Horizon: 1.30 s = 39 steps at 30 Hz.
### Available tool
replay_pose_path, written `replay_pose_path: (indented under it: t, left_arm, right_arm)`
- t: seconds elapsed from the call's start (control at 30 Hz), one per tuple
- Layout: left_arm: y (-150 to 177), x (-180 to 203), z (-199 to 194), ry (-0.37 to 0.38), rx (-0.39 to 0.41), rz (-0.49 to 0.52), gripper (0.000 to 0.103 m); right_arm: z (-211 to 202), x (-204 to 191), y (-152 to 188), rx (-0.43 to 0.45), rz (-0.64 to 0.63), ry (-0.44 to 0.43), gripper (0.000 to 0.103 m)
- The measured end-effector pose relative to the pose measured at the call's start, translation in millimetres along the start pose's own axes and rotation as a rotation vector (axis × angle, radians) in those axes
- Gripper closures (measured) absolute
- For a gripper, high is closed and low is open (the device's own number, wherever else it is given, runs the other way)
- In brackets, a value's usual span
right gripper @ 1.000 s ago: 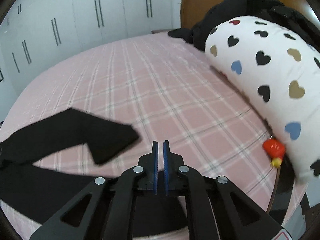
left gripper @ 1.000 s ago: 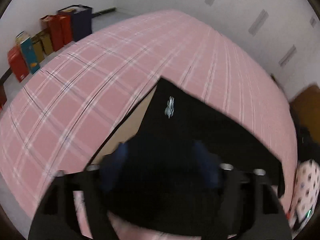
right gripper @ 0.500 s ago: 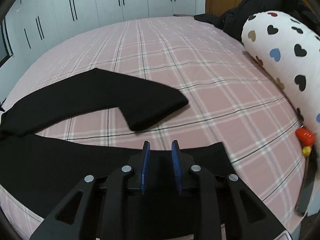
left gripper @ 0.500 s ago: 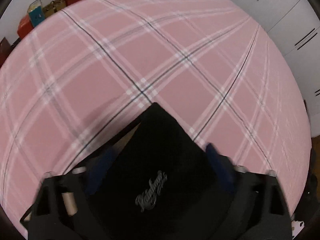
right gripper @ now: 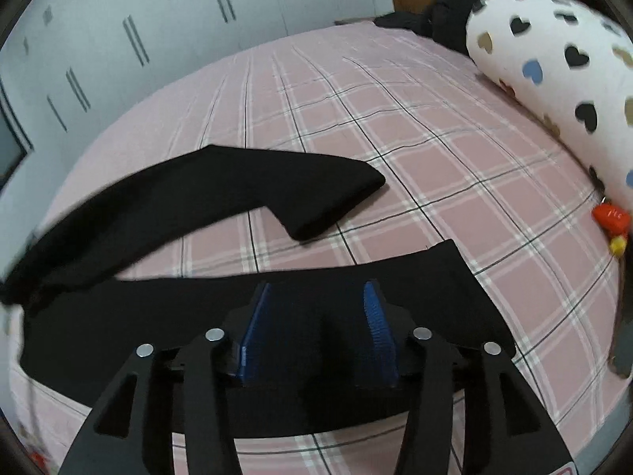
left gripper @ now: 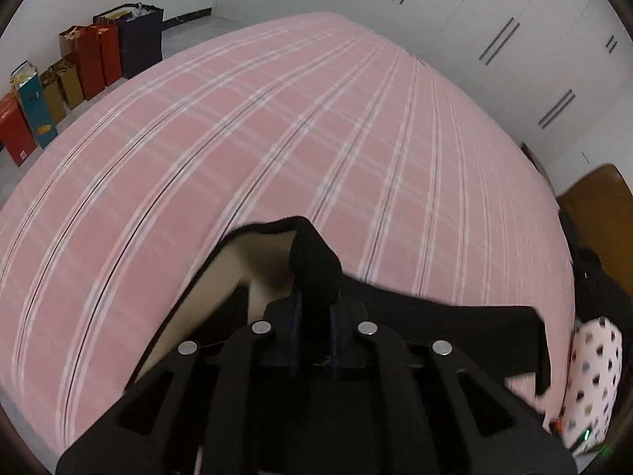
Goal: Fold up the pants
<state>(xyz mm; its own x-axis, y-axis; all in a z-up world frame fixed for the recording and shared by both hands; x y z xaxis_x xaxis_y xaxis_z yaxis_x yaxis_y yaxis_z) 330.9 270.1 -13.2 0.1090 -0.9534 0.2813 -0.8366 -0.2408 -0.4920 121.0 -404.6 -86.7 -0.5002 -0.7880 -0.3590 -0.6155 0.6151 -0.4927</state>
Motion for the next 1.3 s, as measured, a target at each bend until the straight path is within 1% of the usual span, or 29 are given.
replay_pose_path:
  t: [0.03,0.1,0.17,0.3,0.33,0.37,0.4,0.43,0.47,0.5,0.53,0.6,0.67,0.7,0.73,0.8,0.83,0.87,0.9,0.93,1.0,1.03,1.07,1.1,1.13,1.17,1.2,1.23,1.3]
  left_arm:
    - [6,-3,-2,0.001,-0.010,-0.007,0.093]
    - [23,-8,-1,-0.007,-0.032,-0.020,0.093]
    - [34,-12,3,-0.016,-0.044,-0.042,0.093]
    - [42,-12,6,-0.039,-0.045,-0.065,0.093]
    - [44,-11,5,-0.042,-0.045,-0.065,0.093]
    - [42,-12,7,-0.053,-0.045,-0.062,0.093]
    - [42,-14,4,-0.056,-0.047,-0.061,0.093]
    - [41,-13,5,-0.064,-0.050,-0.059,0.093]
    - [39,-15,4,-0.067,-0.051,-0.058,0.093]
    - [36,-15,3,-0.066,-0.050,-0.058,0.093]
    - [34,-15,-1,-0.063,-0.045,-0.057,0.093]
    - [26,-10,-18,-0.041,-0.020,-0.031,0.093]
    - [22,-6,-39,-0.022,0.002,0.011,0.093]
    - [22,-5,-49,-0.020,0.009,0.026,0.093]
    - [25,-8,-59,-0.026,0.018,0.044,0.093]
    - [33,-16,-67,-0.050,0.020,0.065,0.092]
    - [40,-24,-68,-0.061,0.013,0.063,0.092]
    - [52,-36,-64,-0.069,-0.006,0.057,0.091]
    - [62,-46,-58,-0.089,-0.024,0.055,0.086]
    - [73,-57,-50,-0.110,-0.043,0.055,0.081]
    - [99,-81,-32,-0.128,-0.095,0.022,0.075]
    - [112,-93,-27,-0.127,-0.114,-0.027,0.074]
    - [117,-100,-27,-0.114,-0.111,-0.064,0.073]
    - [121,-104,-30,-0.097,-0.095,-0.099,0.067]
    - [124,-107,-36,-0.079,-0.070,-0.130,0.055]
    - [126,-109,-43,-0.052,-0.044,-0.162,0.045]
    - [128,-108,-50,-0.035,-0.025,-0.183,0.028]
    - [129,-107,-54,-0.033,-0.013,-0.190,0.019]
    - [132,-102,-54,-0.031,-0.010,-0.197,0.017]
  right_arm:
    - [8,1,-5,-0.034,0.035,-0.026,0.046]
    - [22,2,-14,-0.066,0.069,-0.039,0.041]
    - [45,4,-21,-0.124,0.122,-0.048,0.034]
    - [98,13,-37,-0.212,0.261,-0.051,0.033]
    - [106,13,-40,-0.214,0.284,-0.060,0.033]
    - [112,11,-45,-0.194,0.310,-0.066,0.032]
    - [114,8,-50,-0.169,0.316,-0.079,0.040]
    - [117,0,-57,-0.172,0.318,-0.132,0.063]
    - [119,-5,-60,-0.189,0.328,-0.145,0.097]
    - [108,-13,-69,-0.167,0.336,-0.180,0.098]
    - [94,-19,-76,-0.134,0.314,-0.208,0.098]
    - [39,-33,-96,-0.044,0.205,-0.252,0.098]
    - [-5,-27,-104,0.003,0.153,-0.255,0.098]
    - [-27,-20,-107,0.023,0.130,-0.247,0.098]
    - [-47,-7,-105,0.039,0.096,-0.213,0.098]
    - [-64,21,-95,0.016,0.065,-0.155,0.098]
    - [-64,39,-84,-0.016,0.038,-0.084,0.098]
    - [-60,52,-76,-0.051,0.013,-0.026,0.098]
    - [-51,71,-60,-0.106,0.000,0.041,0.097]
    - [-42,86,-46,-0.138,0.003,0.080,0.097]
    - [-30,104,-26,-0.188,0.031,0.130,0.087]
    - [-26,111,-14,-0.198,0.049,0.147,0.084]
    - [-27,113,-8,-0.194,0.065,0.144,0.083]
    - [-30,111,-5,-0.185,0.073,0.136,0.077]
    - [-32,111,0,-0.175,0.074,0.133,0.071]
    - [-39,110,6,-0.164,0.074,0.130,0.057]
    - [-45,105,7,-0.147,0.070,0.128,0.046]
    - [-49,108,11,-0.134,0.068,0.124,0.042]
    - [-52,106,20,-0.120,0.080,0.098,0.036]
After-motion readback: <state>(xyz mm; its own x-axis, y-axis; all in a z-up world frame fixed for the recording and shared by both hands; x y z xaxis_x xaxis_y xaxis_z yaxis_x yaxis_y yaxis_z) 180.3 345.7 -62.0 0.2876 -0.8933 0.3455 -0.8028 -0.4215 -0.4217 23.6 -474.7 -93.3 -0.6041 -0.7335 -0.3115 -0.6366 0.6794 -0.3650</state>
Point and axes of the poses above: each gripper's, at about its wrist camera, not at the fingertips, and z roughly the way its jaws point, x to its right, y to its underside, the point moved 6 cm from there along z, roughly the way its jaws point, and after that the axes turned 7 degrees about z, right-handed, at the moved point
